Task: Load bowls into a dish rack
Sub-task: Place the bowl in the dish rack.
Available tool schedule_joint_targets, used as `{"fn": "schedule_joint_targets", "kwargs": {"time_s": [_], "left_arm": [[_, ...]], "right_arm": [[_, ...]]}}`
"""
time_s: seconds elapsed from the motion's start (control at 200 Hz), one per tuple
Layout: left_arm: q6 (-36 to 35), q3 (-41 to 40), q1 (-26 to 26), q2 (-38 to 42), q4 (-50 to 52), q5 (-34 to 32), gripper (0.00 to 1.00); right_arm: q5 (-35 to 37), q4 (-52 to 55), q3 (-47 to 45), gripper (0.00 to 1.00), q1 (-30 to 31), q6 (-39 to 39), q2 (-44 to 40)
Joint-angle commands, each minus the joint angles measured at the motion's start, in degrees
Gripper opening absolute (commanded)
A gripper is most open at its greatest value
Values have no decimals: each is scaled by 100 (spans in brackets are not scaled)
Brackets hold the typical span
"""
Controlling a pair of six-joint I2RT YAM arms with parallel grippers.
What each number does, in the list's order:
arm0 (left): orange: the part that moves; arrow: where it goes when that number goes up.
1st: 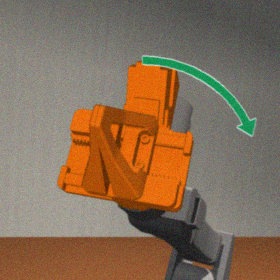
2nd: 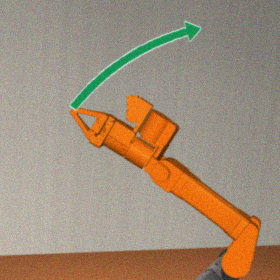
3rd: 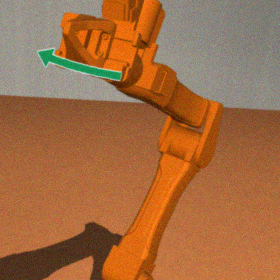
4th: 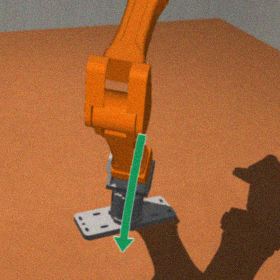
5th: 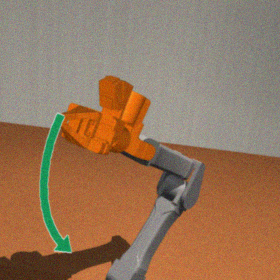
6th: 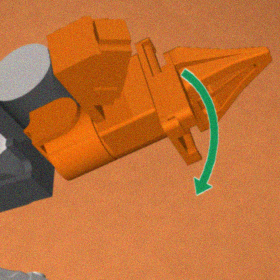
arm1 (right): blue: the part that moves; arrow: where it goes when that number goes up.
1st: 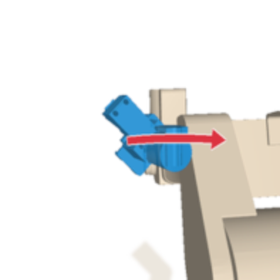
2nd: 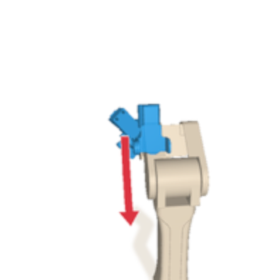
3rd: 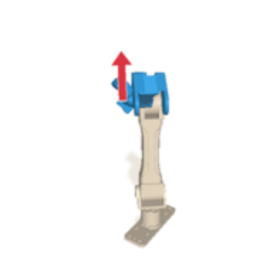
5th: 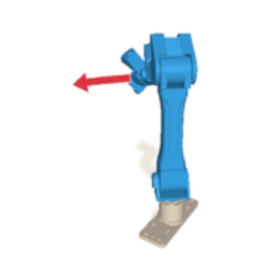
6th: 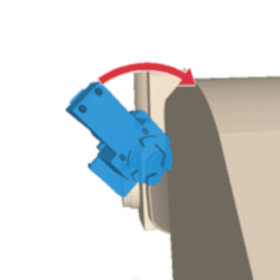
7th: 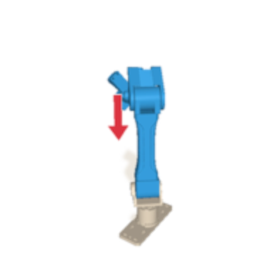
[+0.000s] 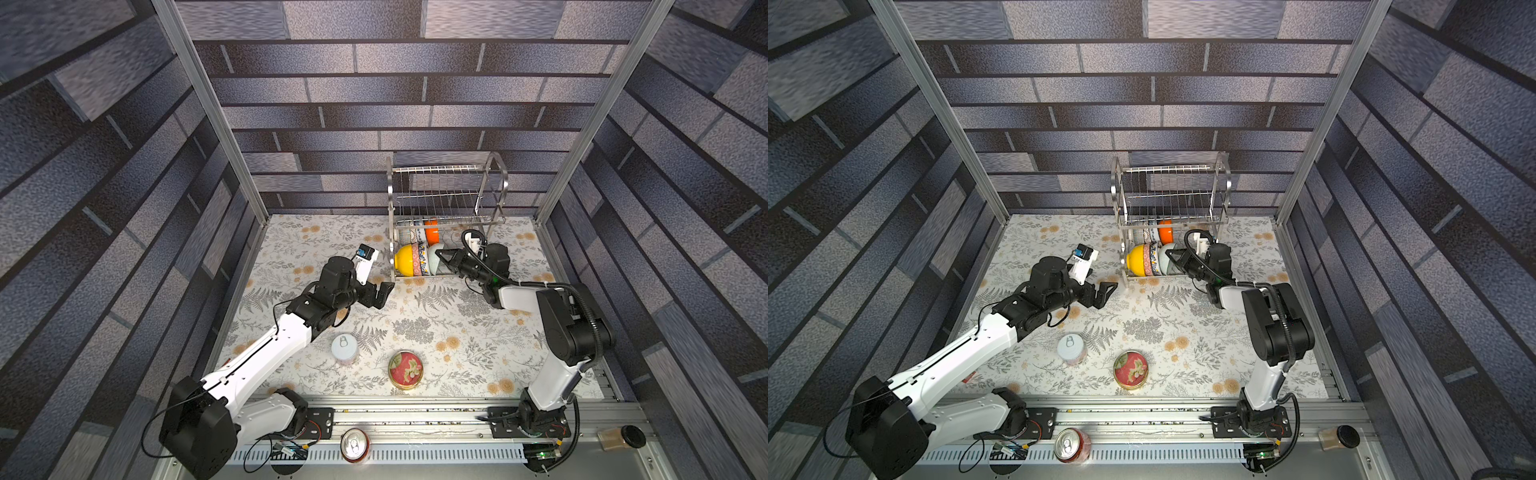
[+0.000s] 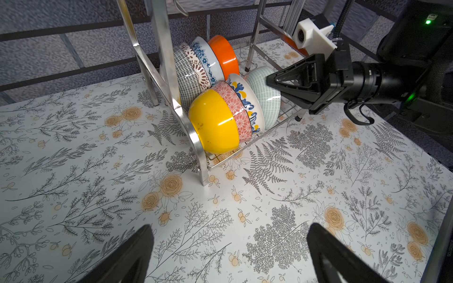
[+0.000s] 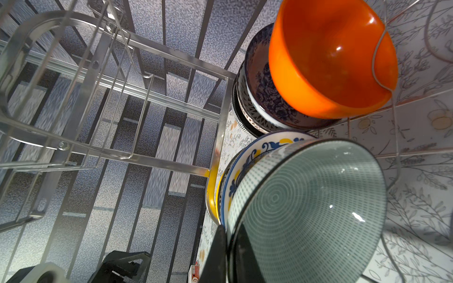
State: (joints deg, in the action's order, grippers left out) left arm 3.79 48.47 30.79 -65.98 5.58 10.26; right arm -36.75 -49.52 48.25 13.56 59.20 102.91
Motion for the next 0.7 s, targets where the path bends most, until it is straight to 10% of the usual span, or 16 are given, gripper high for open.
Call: {"fn": "schedule_joint_targets", "kwargs": {"time_s": [0.0, 0.691], "left_arm": [[-94, 64, 24, -62, 83, -75, 100], [-71, 48, -148, -1, 171, -302, 100]], "right_arm": [[-413, -612, 279, 7, -46, 112, 81], [-511, -287, 184, 21, -182, -223, 209]]}}
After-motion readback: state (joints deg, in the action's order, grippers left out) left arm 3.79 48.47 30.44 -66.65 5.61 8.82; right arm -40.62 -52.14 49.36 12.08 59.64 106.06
